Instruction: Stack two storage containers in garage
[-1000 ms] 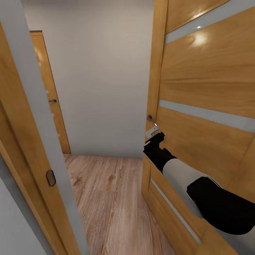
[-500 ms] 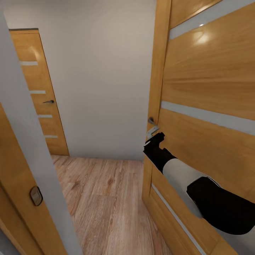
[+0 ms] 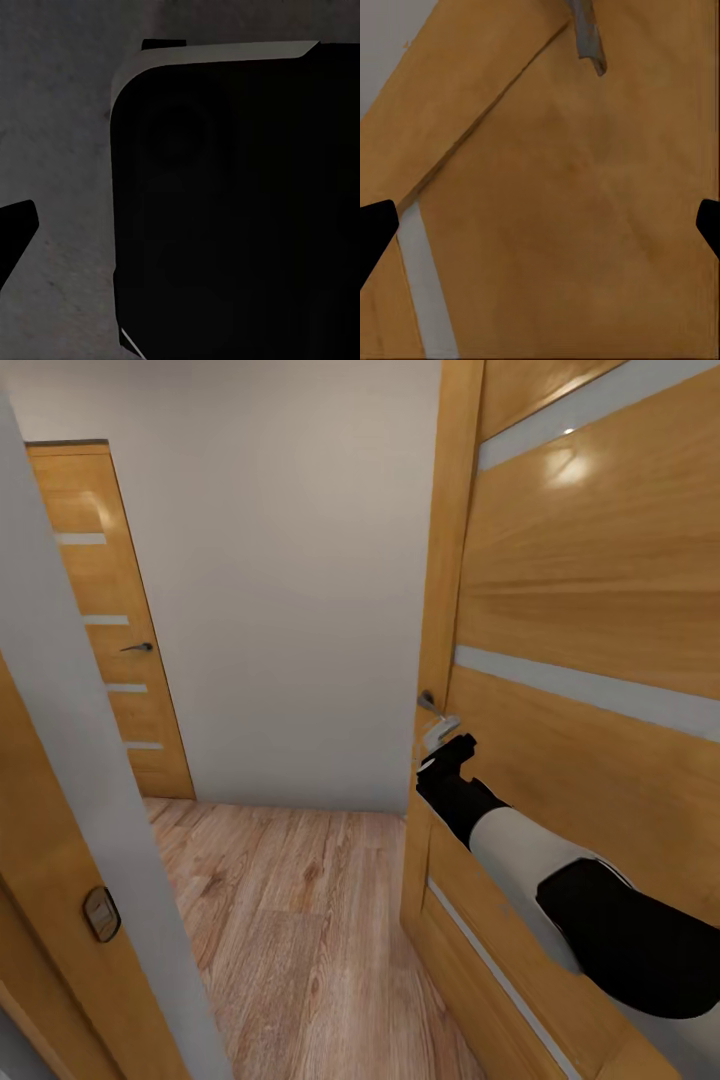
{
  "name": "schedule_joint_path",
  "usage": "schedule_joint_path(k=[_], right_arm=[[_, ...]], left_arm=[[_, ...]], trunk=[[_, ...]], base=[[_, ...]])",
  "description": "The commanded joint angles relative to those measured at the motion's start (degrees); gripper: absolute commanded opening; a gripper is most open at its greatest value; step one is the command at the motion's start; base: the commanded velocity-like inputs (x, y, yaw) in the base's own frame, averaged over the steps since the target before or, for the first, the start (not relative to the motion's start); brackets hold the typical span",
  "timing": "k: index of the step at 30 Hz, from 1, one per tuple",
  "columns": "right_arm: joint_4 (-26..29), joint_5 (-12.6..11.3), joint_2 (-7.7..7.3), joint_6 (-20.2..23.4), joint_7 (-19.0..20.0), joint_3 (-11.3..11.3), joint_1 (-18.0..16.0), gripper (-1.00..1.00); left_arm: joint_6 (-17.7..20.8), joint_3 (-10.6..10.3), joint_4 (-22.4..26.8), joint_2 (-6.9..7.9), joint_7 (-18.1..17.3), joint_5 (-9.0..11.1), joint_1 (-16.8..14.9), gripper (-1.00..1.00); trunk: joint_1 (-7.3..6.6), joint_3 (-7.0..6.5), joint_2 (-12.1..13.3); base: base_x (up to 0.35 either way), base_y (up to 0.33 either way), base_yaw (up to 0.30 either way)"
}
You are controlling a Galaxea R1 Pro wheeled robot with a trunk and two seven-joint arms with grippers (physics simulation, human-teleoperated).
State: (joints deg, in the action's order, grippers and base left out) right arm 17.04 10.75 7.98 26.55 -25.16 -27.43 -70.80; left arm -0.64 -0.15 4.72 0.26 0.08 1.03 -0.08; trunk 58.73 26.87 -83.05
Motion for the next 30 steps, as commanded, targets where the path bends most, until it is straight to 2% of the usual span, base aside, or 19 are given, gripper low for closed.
schedule_joint_path(k=[1,5,7,8,10,14,21,27,30], right_arm=[[0.02,0.25,-0.69,0.45,-0.06,-0.26,-0.04,1.00],[0.02,0.22,-2.65,0.43,-0.06,-0.30,-0.04,1.00],[0.02,-0.09,-3.05,0.43,-0.06,-0.28,-0.04,1.00],[0.02,-0.49,-3.42,0.43,-0.06,-0.27,-0.04,1.00],[0.02,-2.33,-5.15,0.42,-0.01,-0.44,-0.04,1.00],[0.02,-3.56,-6.83,0.42,0.00,-0.58,-0.04,1.00],[0.02,-3.95,-8.90,0.43,-0.06,-0.61,-0.04,1.00],[0.02,-4.69,-11.98,0.43,-0.06,-0.61,-0.08,1.00],[0.03,-4.89,-12.58,0.43,-0.06,-0.61,-0.10,1.00]], left_arm=[[-0.07,-0.03,0.03,0.00,0.01,0.12,-0.01,1.00],[-0.07,-0.03,0.01,-0.03,0.01,0.15,-0.01,1.00],[-0.07,-0.03,0.00,-0.05,0.01,0.16,-0.01,1.00],[-0.07,-0.03,0.00,-0.07,0.01,0.17,-0.01,1.00],[-0.07,-0.03,0.00,-0.08,0.01,0.17,-0.01,1.00],[-0.07,-0.03,0.02,-0.11,0.01,0.19,-0.01,1.00],[-0.07,0.01,-0.05,-0.09,0.01,0.20,-0.01,1.00],[-0.07,-0.01,-0.06,-0.08,0.01,0.20,-0.01,1.00],[-0.07,0.02,-0.06,-0.11,0.01,0.20,-0.01,1.00]], trunk=[[0.00,0.06,-0.03],[0.00,0.06,-0.03],[0.00,0.06,-0.03],[0.00,0.06,-0.03],[0.00,0.06,-0.03],[0.00,0.06,-0.03],[0.00,0.06,-0.03],[0.00,0.06,-0.03],[0.00,0.06,-0.03]], base=[[0.000,0.000,0.000],[0.000,0.000,0.000],[0.000,0.000,0.000],[0.000,0.000,0.000],[0.000,0.000,0.000],[0.000,0.000,0.000],[0.000,0.000,0.000],[0.000,0.000,0.000],[0.000,0.000,0.000]])
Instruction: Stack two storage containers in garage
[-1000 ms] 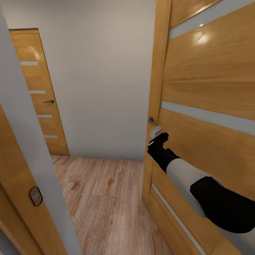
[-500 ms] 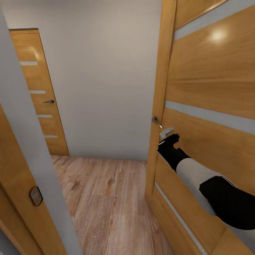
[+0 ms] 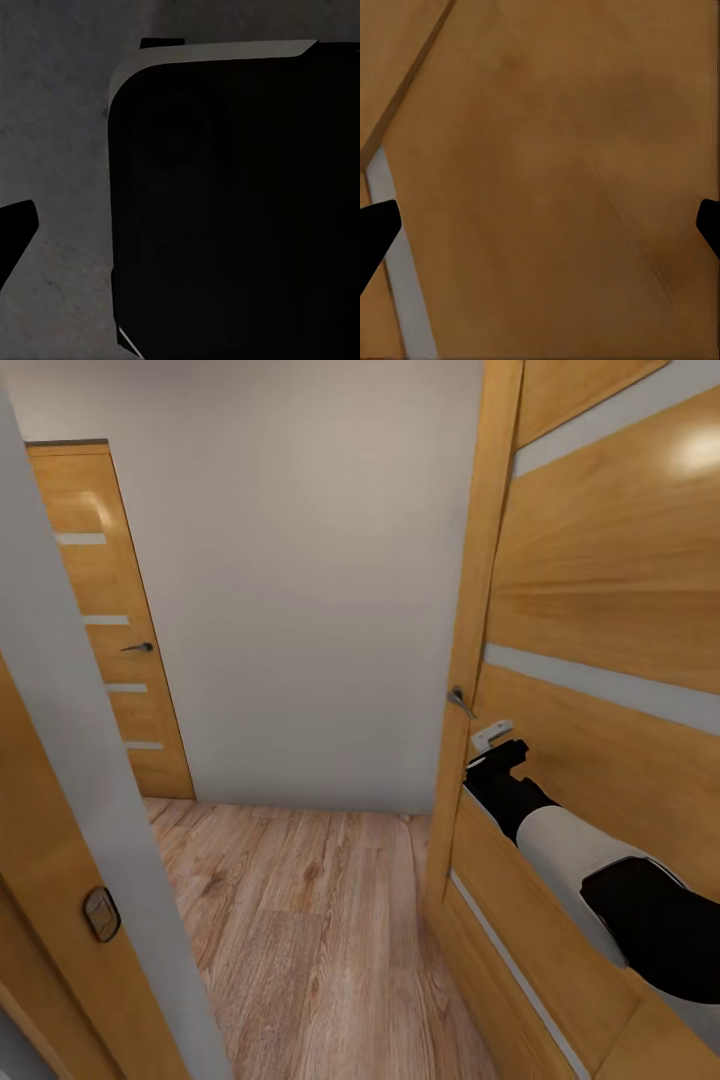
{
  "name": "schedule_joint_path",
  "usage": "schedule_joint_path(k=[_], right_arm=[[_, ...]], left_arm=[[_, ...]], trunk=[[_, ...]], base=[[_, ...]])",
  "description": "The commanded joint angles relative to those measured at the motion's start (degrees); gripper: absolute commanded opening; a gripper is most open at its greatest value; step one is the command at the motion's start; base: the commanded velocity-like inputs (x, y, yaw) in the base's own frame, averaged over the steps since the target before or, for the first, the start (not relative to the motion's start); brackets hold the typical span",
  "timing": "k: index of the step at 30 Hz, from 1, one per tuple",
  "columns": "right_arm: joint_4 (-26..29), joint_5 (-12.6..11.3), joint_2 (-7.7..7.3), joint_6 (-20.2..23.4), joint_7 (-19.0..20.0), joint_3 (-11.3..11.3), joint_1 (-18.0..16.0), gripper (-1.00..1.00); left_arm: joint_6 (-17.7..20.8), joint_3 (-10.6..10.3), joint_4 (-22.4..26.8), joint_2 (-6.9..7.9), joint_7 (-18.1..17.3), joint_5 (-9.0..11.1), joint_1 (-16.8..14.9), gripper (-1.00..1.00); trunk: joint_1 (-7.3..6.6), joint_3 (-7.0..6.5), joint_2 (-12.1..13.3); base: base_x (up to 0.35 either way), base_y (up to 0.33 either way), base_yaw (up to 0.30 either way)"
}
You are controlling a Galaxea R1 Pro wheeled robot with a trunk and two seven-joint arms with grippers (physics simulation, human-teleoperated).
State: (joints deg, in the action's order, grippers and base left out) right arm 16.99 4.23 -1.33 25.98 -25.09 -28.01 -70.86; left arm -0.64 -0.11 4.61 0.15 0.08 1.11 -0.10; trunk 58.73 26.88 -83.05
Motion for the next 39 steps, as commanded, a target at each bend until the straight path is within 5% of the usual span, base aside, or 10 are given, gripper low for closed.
schedule_joint_path(k=[1,12,16,31,37,39], right_arm=[[0.10,1.62,-3.32,1.00,-0.13,-0.03,-0.03,1.00],[0.15,1.51,-5.24,1.00,-0.13,-0.03,-0.22,1.00],[0.17,1.54,-4.60,1.08,-0.14,-0.09,-0.24,1.00],[0.54,1.49,8.23,1.81,-3.90,0.30,-0.24,1.00],[1.03,1.34,10.08,0.73,-4.14,0.64,-0.22,1.00],[1.09,-0.65,10.91,-0.64,-4.16,0.66,-0.18,1.00]], left_arm=[[-0.06,0.00,0.05,0.01,0.01,0.12,0.01,1.00],[-0.03,0.02,0.04,-0.05,0.01,0.16,0.01,1.00],[-0.05,0.02,0.05,-0.06,0.01,0.19,0.01,1.00],[-0.06,-0.06,0.21,-0.03,0.01,0.12,0.01,1.00],[-0.06,0.01,1.45,-0.16,0.01,0.06,0.01,1.00],[-0.06,-0.04,1.57,-0.11,0.01,0.04,0.01,1.00]], trunk=[[0.00,0.05,-0.03],[0.00,0.05,-0.03],[0.00,0.05,-0.03],[0.00,0.05,-0.03],[0.00,0.05,-0.03],[0.00,0.05,-0.03]], base=[[0.000,0.000,0.000],[0.000,0.000,0.000],[0.000,0.000,0.000],[0.000,0.000,0.000],[0.000,0.000,0.000],[0.000,0.000,0.000]])
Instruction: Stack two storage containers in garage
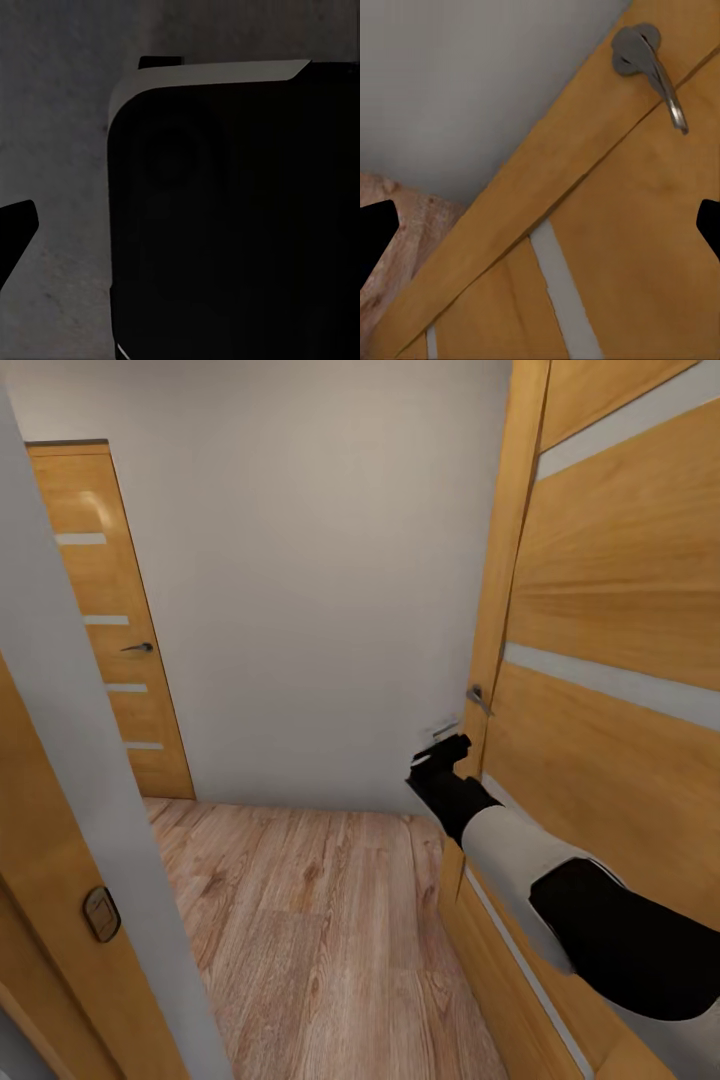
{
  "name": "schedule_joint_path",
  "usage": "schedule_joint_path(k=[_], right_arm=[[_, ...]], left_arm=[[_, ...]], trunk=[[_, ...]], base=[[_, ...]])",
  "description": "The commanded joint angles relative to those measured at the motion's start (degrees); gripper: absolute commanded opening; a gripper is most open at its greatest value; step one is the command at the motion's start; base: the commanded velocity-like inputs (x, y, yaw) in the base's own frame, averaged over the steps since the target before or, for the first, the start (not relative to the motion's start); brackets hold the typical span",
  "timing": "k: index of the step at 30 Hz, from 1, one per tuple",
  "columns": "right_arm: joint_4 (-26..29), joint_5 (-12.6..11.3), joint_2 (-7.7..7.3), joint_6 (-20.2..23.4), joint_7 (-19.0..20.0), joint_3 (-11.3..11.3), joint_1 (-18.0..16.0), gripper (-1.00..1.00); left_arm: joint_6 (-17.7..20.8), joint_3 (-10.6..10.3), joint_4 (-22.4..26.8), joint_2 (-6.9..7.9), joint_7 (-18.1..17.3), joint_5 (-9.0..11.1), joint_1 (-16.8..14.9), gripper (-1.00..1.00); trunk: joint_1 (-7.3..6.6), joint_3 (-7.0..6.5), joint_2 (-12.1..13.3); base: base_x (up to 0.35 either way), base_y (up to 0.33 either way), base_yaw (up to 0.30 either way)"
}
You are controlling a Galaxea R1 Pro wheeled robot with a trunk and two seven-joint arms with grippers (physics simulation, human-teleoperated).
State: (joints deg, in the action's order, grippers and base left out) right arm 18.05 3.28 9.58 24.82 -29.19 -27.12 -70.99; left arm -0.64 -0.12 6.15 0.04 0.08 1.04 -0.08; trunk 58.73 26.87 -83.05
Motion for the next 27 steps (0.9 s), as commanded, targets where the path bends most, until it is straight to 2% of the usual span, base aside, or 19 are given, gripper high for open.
schedule_joint_path(k=[1,4,7,12,27], right_arm=[[0.04,-2.29,0.23,-0.05,-0.12,-0.22,-0.03,1.00],[-0.10,-6.31,0.28,-0.40,-0.39,-0.28,-0.03,1.00],[-0.48,-8.42,0.22,-0.56,-0.46,-0.34,-0.02,1.00],[-0.77,-9.19,0.09,-0.43,0.02,-0.38,0.04,1.00],[-0.91,-8.97,-0.11,0.01,0.59,-0.51,0.15,1.00]], left_arm=[[-0.07,-0.02,0.06,-0.01,0.01,0.11,-0.01,1.00],[-0.07,0.00,0.12,-0.09,0.01,0.10,-0.01,1.00],[-0.07,-0.02,0.16,-0.11,0.01,0.10,-0.01,1.00],[-0.07,-0.04,0.12,-0.12,0.01,0.10,-0.01,1.00],[-0.07,-0.05,0.15,-0.23,0.01,0.10,0.01,1.00]], trunk=[[0.00,0.06,-0.03],[0.00,0.06,-0.03],[0.00,0.06,-0.03],[0.00,0.06,-0.03],[0.00,0.06,-0.03]], base=[[0.000,0.000,0.000],[0.000,0.000,0.000],[0.000,0.000,0.000],[0.000,0.000,0.000],[0.000,0.000,0.000]])
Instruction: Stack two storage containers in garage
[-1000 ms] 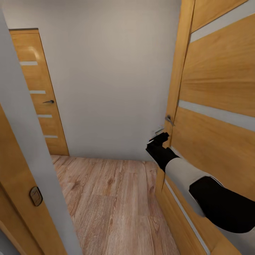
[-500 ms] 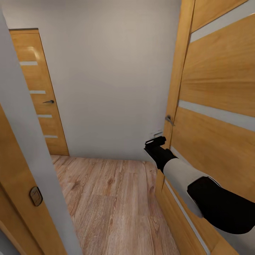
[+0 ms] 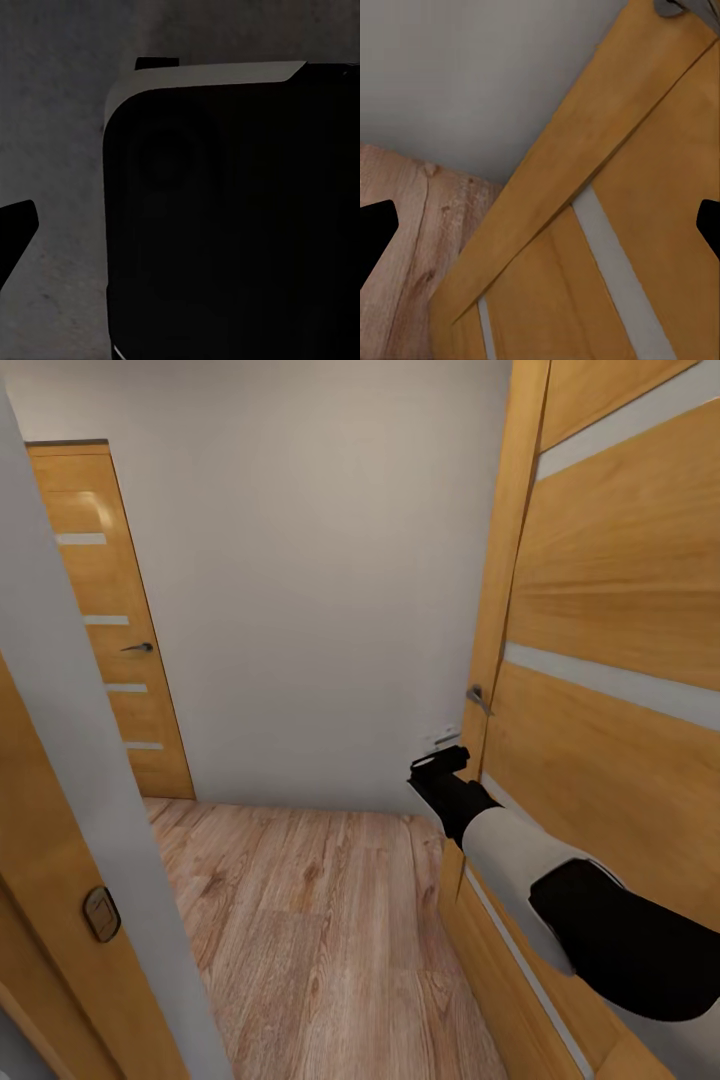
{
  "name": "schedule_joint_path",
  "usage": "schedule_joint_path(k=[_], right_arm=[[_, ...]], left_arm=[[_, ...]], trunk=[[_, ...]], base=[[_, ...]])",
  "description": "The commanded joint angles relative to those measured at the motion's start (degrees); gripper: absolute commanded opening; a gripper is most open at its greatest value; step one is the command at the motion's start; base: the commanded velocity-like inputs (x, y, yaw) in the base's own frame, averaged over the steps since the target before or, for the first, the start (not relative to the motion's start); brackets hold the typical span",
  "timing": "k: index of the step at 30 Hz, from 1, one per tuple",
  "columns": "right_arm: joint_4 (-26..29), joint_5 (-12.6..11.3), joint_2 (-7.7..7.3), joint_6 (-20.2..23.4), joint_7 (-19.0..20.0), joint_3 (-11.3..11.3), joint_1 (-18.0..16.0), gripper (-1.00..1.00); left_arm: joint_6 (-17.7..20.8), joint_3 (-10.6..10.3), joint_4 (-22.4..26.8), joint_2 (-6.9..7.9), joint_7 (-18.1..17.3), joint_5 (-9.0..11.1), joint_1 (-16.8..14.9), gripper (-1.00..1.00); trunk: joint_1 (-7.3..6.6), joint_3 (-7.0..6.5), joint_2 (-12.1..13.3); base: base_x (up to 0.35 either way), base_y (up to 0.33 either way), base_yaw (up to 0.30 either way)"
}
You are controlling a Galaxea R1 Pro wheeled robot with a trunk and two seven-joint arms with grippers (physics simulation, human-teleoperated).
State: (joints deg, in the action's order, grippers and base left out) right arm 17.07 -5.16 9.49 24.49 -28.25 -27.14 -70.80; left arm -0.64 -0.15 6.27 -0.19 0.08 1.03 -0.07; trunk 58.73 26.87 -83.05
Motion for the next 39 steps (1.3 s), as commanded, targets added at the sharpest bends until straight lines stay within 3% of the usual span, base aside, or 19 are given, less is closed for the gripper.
schedule_joint_path(k=[1,11,17,39], right_arm=[[0.07,-0.52,-0.02,0.33,-0.34,-0.50,-0.03,1.00],[-0.17,-0.38,0.17,0.47,-0.24,-0.62,0.07,1.00],[-3.09,-0.30,0.50,-0.03,-0.23,-0.63,0.13,1.00],[-3.27,-0.12,0.44,-0.06,-0.28,-0.63,0.13,1.00]], left_arm=[[-0.07,-0.02,0.04,0.00,0.01,0.11,-0.01,1.00],[-0.07,-0.02,0.06,-0.07,0.01,0.11,0.02,1.00],[-0.07,-0.02,0.06,0.01,-0.08,0.11,0.00,1.00],[-0.07,-0.08,0.08,0.02,-0.17,0.11,0.02,1.00]], trunk=[[0.00,0.06,-0.03],[0.00,0.06,-0.03],[0.00,0.06,-0.03],[0.00,0.06,-0.03]], base=[[0.000,0.000,0.000],[0.000,0.000,0.000],[0.016,-0.007,0.000],[0.064,-0.045,0.000]])
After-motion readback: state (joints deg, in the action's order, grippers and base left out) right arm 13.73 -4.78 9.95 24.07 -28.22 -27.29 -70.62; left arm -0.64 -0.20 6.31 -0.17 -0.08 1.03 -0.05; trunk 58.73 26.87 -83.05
